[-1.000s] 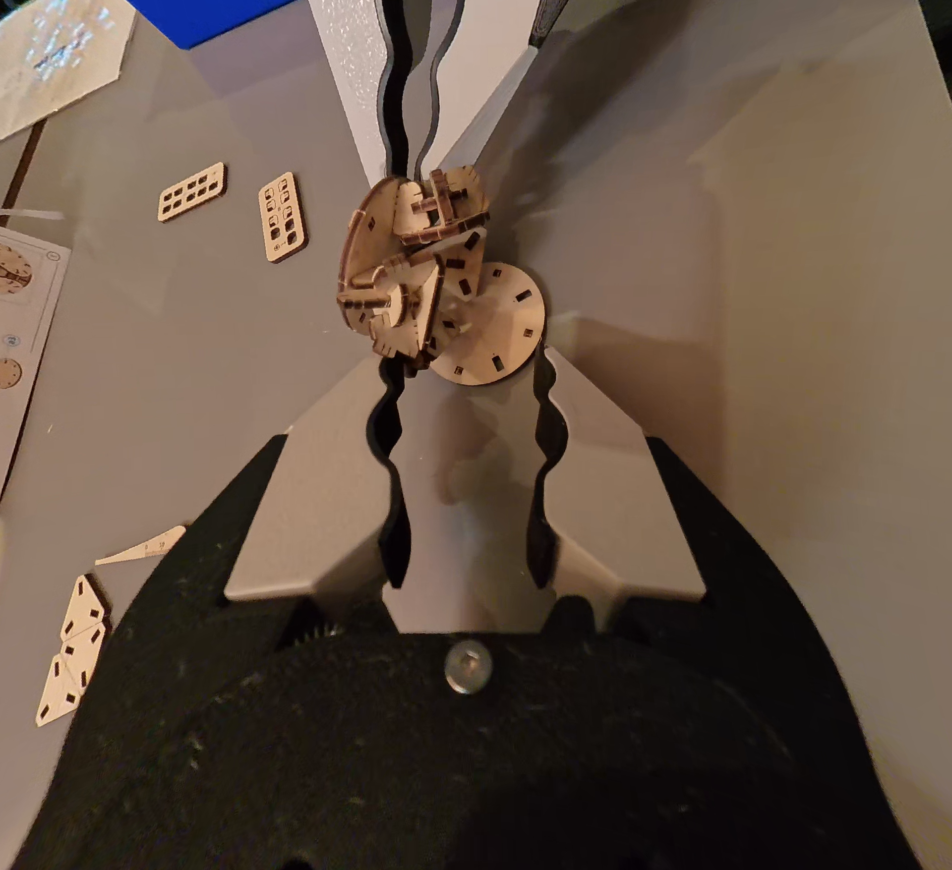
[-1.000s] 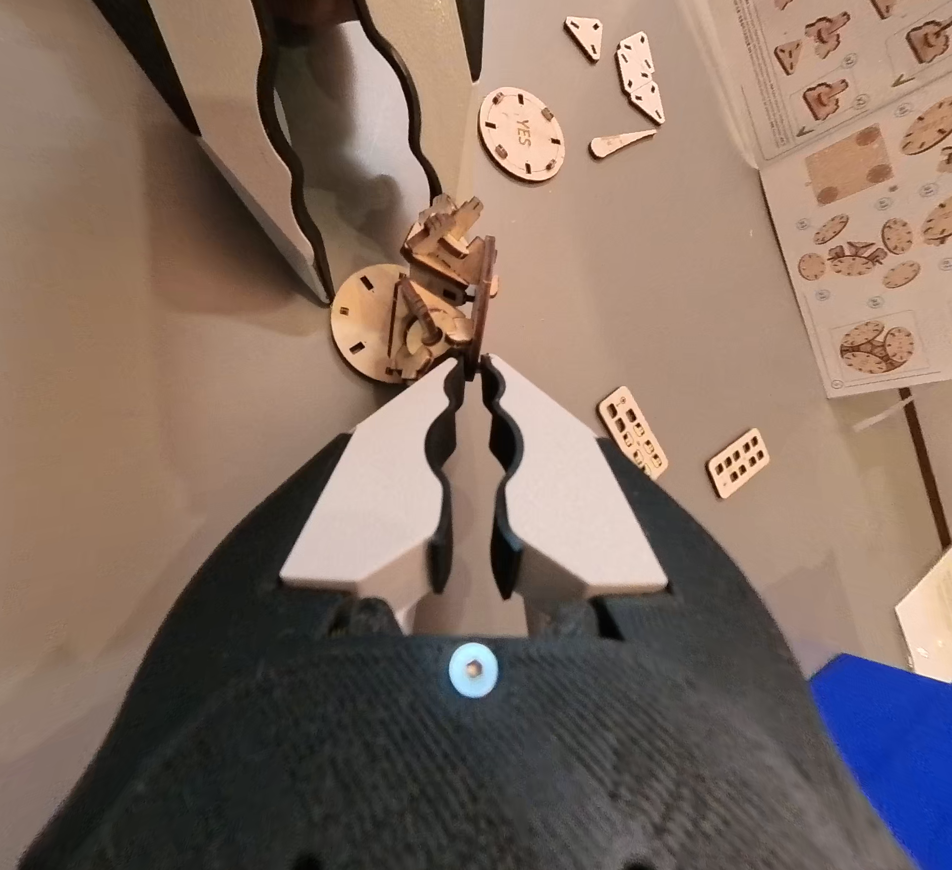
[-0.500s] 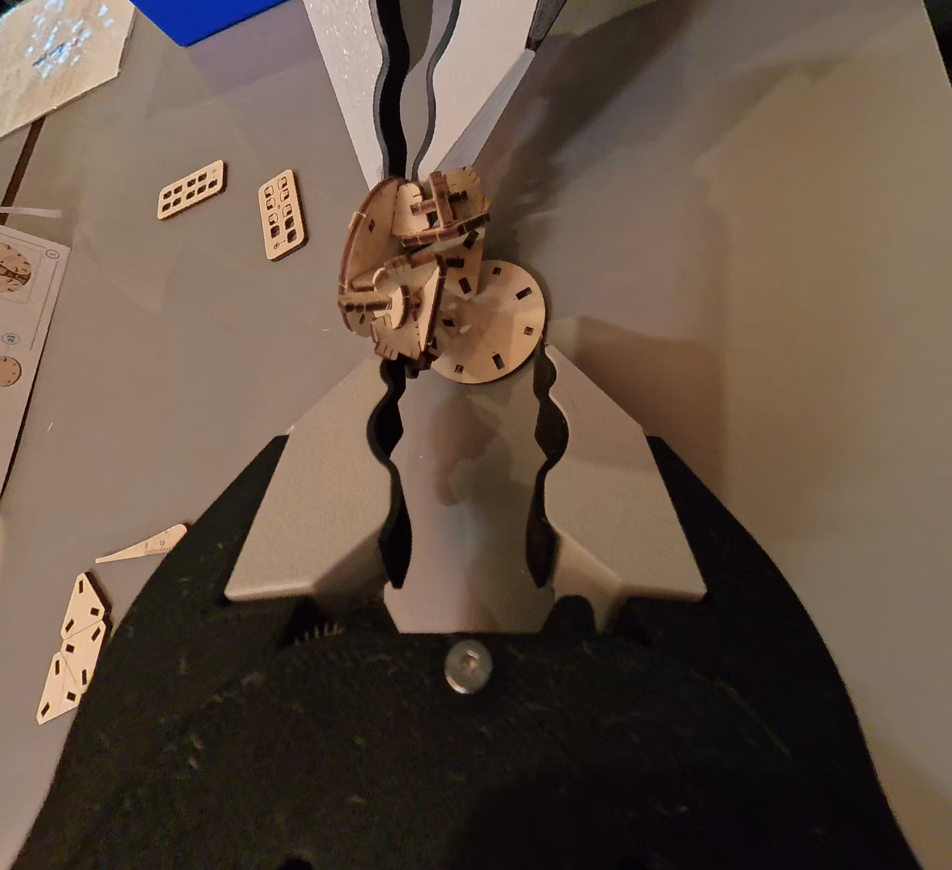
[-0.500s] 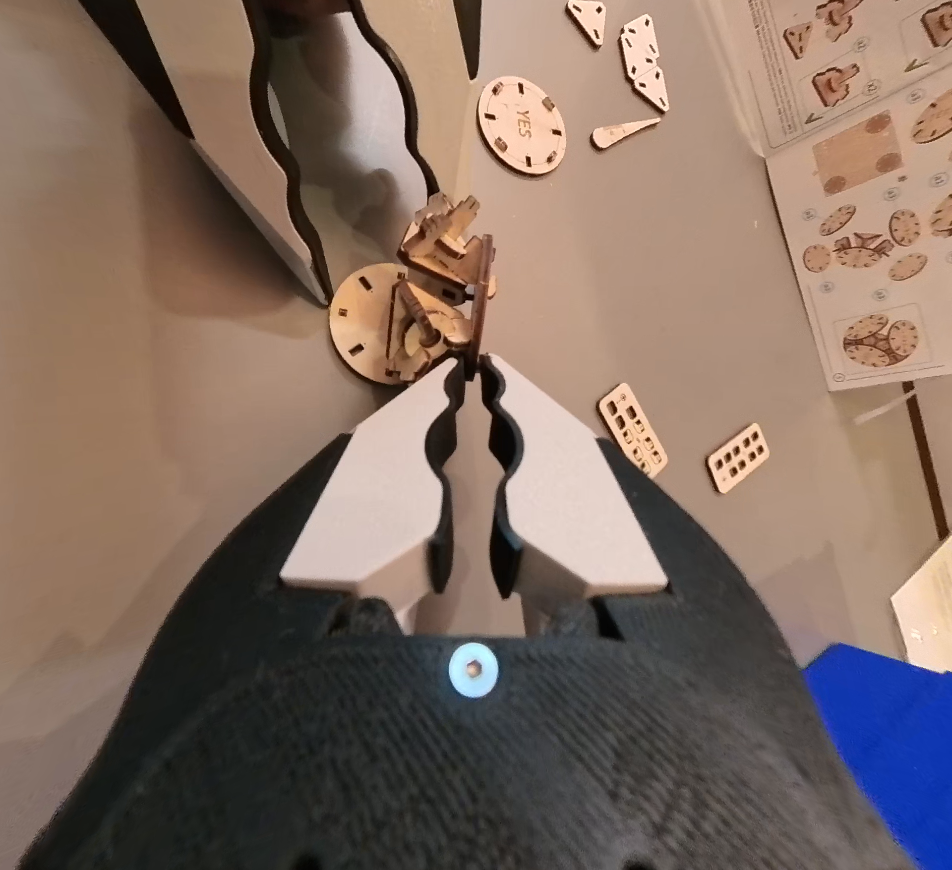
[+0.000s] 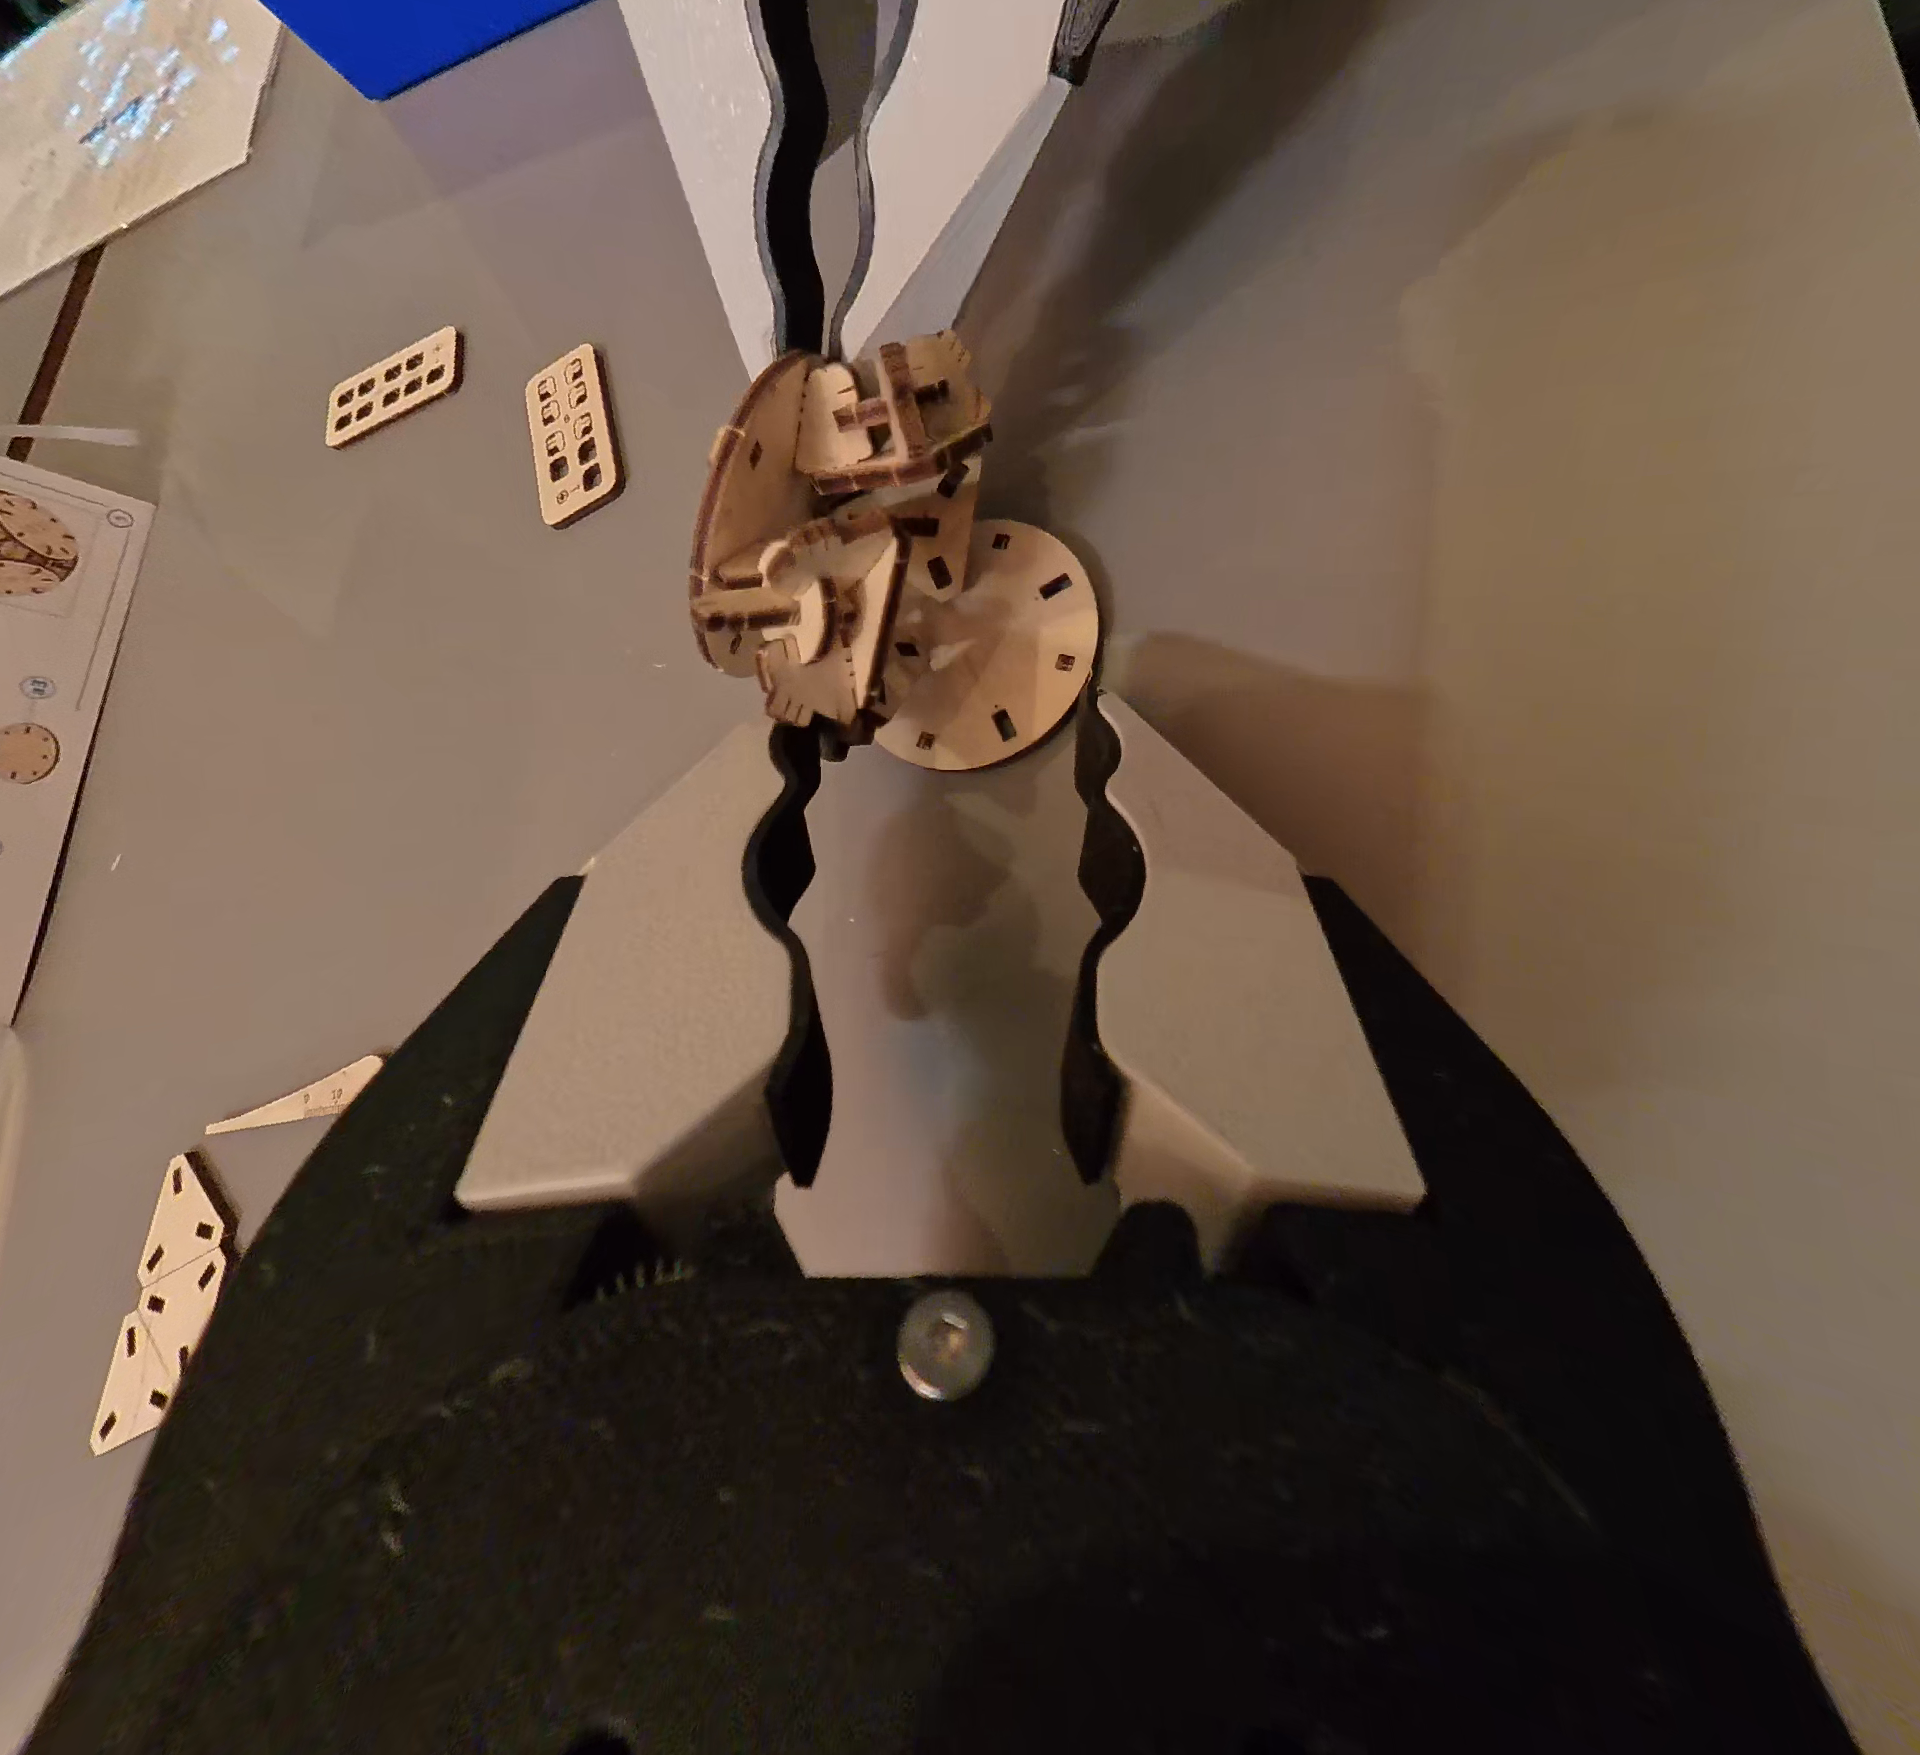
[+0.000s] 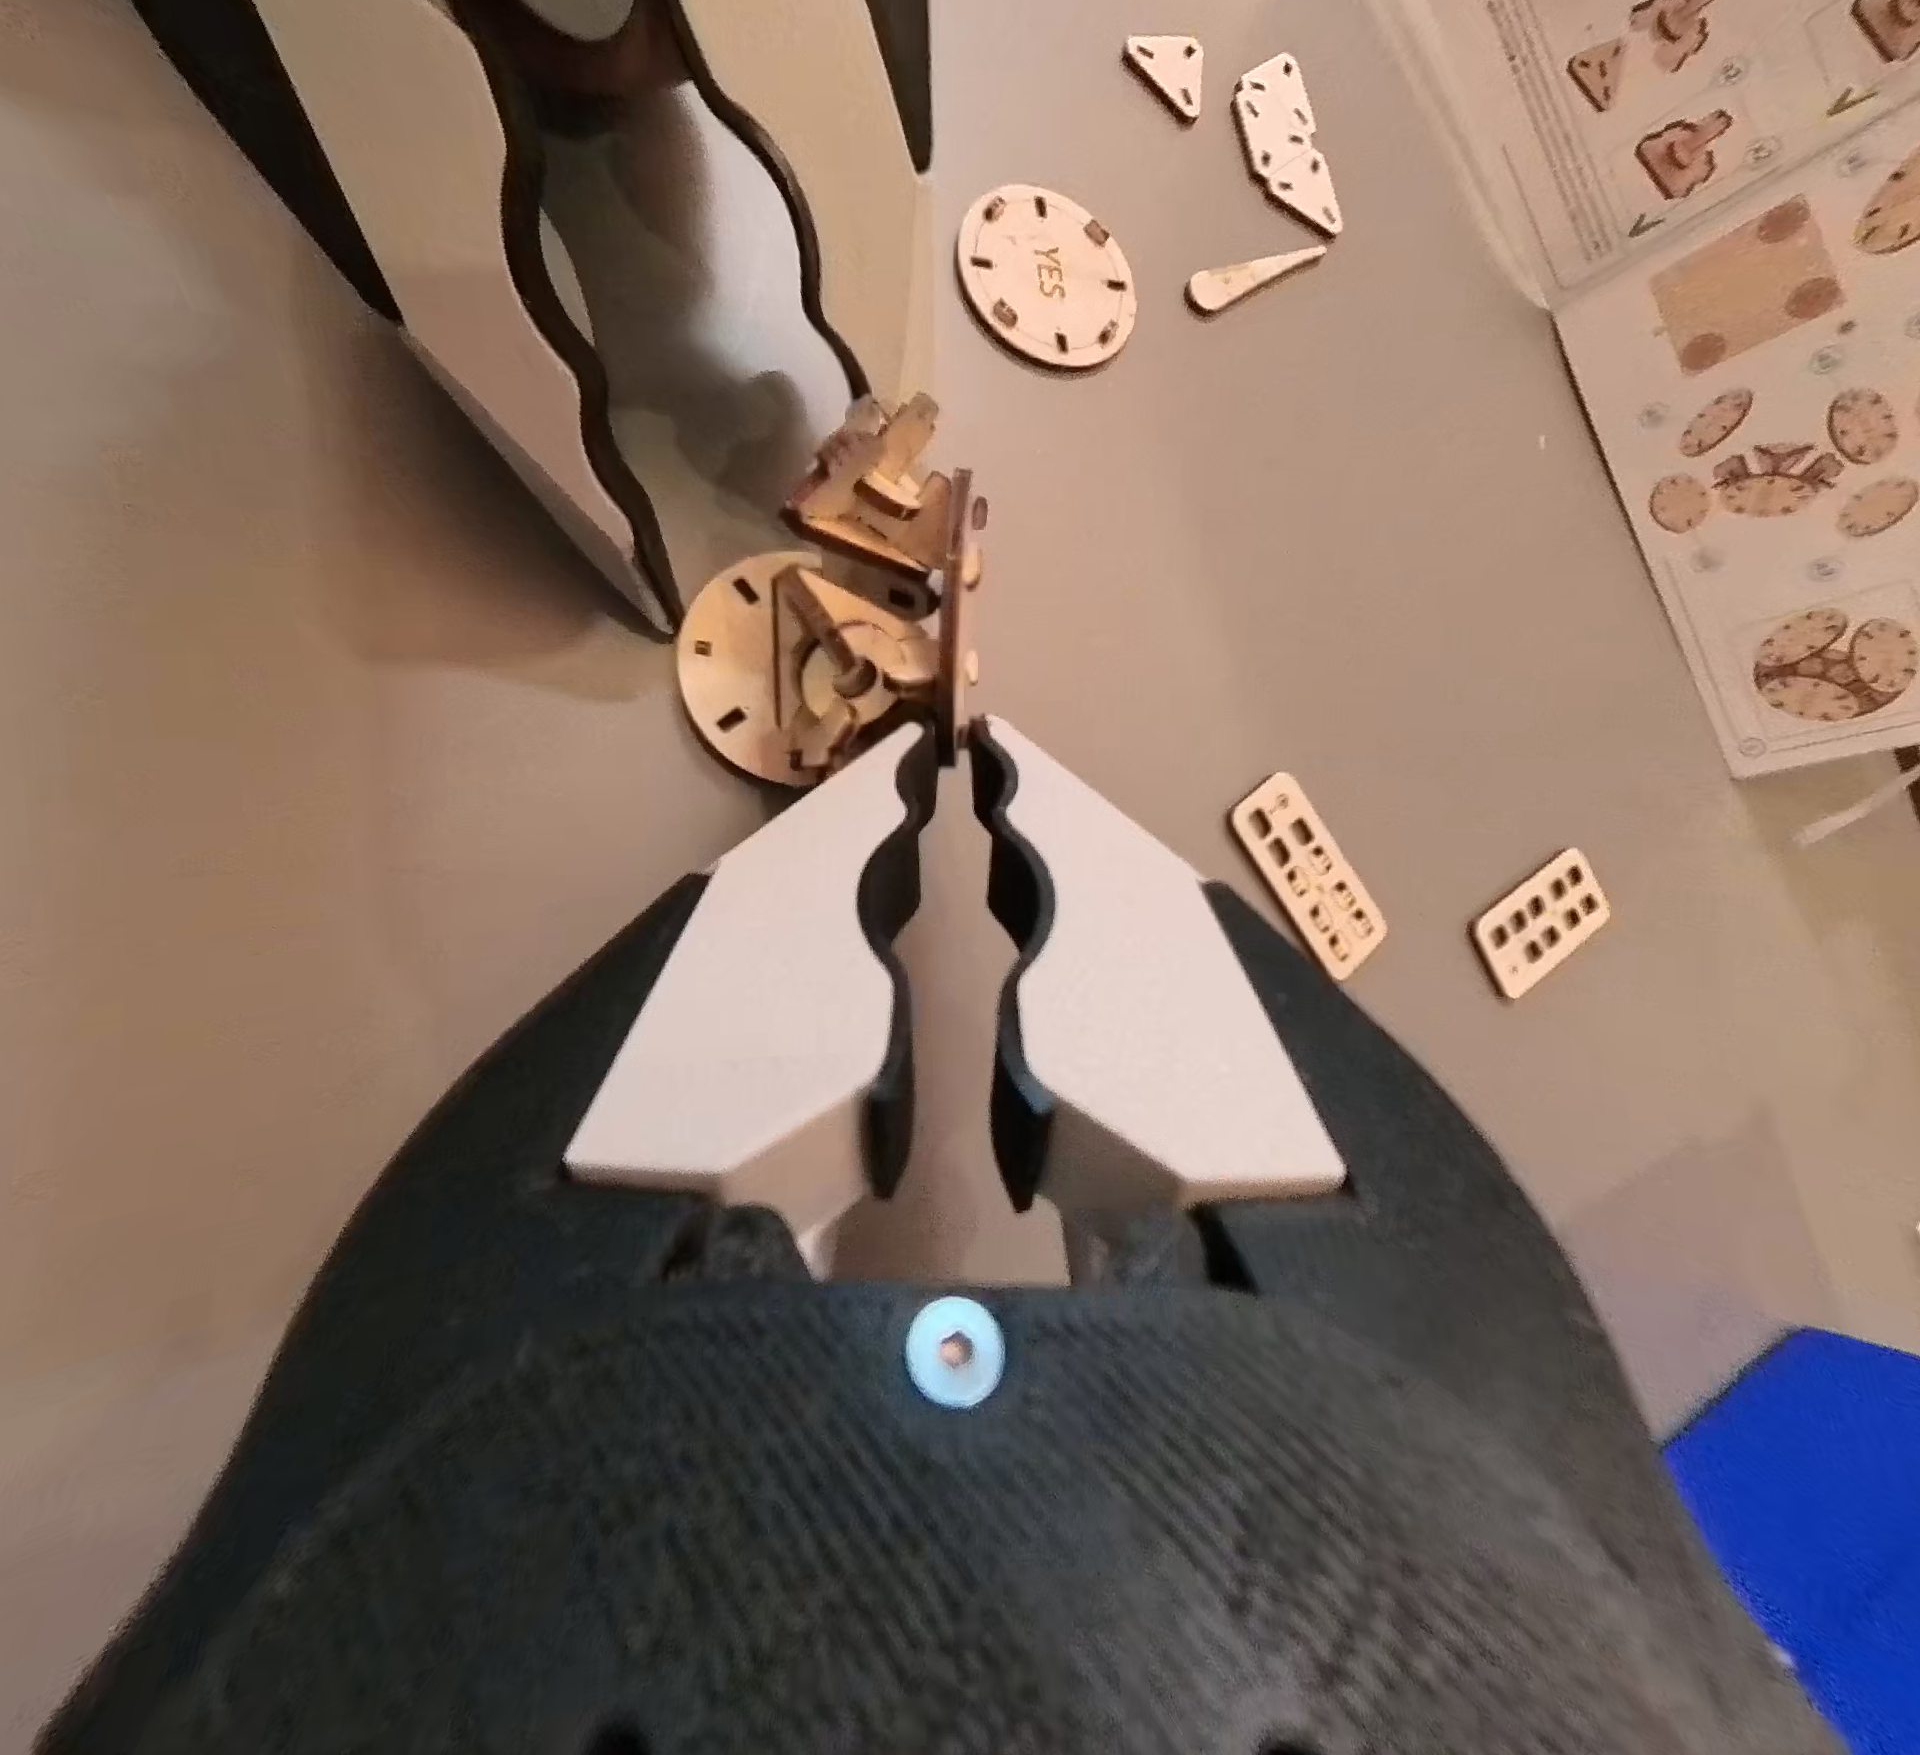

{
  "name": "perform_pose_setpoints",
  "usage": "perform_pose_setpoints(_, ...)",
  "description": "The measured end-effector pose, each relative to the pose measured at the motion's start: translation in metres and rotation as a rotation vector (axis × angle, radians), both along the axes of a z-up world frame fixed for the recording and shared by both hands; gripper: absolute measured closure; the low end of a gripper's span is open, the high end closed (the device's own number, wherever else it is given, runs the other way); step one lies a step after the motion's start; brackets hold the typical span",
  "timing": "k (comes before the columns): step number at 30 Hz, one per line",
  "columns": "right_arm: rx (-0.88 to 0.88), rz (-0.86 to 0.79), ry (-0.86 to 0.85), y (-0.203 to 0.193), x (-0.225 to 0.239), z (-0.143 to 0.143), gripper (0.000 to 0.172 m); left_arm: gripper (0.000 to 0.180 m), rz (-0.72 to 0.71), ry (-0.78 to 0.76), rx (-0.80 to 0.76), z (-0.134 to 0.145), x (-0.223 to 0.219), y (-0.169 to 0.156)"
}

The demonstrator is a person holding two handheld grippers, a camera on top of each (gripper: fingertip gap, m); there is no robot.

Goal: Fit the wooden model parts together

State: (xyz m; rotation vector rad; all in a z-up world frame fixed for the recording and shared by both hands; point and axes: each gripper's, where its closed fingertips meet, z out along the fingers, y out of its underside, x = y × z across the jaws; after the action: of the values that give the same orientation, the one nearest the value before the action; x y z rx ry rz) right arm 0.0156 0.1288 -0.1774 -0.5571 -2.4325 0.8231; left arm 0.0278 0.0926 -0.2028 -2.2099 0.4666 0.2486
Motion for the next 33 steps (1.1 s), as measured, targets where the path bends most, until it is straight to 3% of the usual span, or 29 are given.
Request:
perform_pose_setpoints(3, 0.028, -0.056, 0.003, 0.011, -0.004, -0.005, 0.152, 0.132, 0.000, -0.003, 0.000, 0.000, 0.000, 0.000)
perform_pose_setpoints(8, 0.006, -0.075, 0.001, 0.019, -0.001, -0.001, 0.148, 0.132, 0.002, 0.000, 0.000, 0.000, 0.000, 0.000)
perform_pose_setpoints(11, -0.053, -0.111, 0.025, 0.027, -0.003, 0.020, 0.149, 0.132, 0.002, -0.003, -0.001, 0.000, 0.000, 0.000)
perform_pose_setpoints(15, -0.256, -0.101, -0.077, 0.006, 0.000, 0.052, 0.151, 0.132, 0.002, -0.008, -0.001, 0.000, 0.000, 0.000)
perform_pose_setpoints(21, 0.035, -0.077, -0.270, -0.004, -0.003, 0.026, 0.141, 0.132, 0.002, -0.011, -0.002, 0.000, 0.000, 0.000)
perform_pose_setpoints(28, 0.119, -0.039, -0.376, -0.011, -0.007, 0.021, 0.148, 0.132, 0.002, -0.029, -0.006, 0.000, 0.000, 0.000)
perform_pose_setpoints(33, 0.142, -0.003, -0.439, -0.018, 0.000, 0.017, 0.167, 0.132, 0.004, -0.028, -0.005, 0.000, -0.001, 0.000)
